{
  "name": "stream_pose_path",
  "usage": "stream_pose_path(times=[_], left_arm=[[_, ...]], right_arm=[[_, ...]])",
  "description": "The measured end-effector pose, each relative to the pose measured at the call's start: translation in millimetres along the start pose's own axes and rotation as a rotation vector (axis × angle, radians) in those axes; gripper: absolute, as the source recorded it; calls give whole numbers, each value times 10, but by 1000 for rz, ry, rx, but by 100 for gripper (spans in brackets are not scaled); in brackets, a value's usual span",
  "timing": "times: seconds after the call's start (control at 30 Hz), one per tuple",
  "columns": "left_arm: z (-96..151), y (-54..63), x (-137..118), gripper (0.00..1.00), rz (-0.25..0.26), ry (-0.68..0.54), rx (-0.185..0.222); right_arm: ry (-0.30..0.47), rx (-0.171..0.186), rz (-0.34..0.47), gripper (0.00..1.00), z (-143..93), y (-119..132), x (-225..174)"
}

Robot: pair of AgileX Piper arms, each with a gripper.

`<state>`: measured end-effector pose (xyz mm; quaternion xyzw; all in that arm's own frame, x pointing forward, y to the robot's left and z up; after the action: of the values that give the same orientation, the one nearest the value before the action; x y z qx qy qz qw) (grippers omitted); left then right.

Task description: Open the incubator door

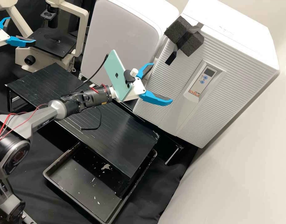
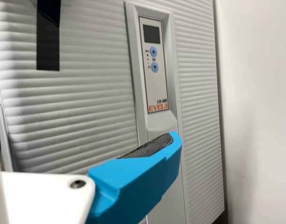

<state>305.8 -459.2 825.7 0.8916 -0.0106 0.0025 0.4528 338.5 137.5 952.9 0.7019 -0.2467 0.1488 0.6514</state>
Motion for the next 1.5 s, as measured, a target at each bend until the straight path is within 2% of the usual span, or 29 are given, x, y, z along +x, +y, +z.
stream_pose_path(times=[0.57, 0.6, 1.5], left_arm=[[0, 0, 0, 100, 0, 0, 0], [0, 0, 0, 100, 0, 0, 0], [0, 0, 0, 100, 0, 0, 0]], right_arm=[[-19, -11, -1, 100, 55, 16, 45], [-19, -11, -1, 0, 54, 14, 44], [-32, -14, -57, 0, 78, -67, 126]])
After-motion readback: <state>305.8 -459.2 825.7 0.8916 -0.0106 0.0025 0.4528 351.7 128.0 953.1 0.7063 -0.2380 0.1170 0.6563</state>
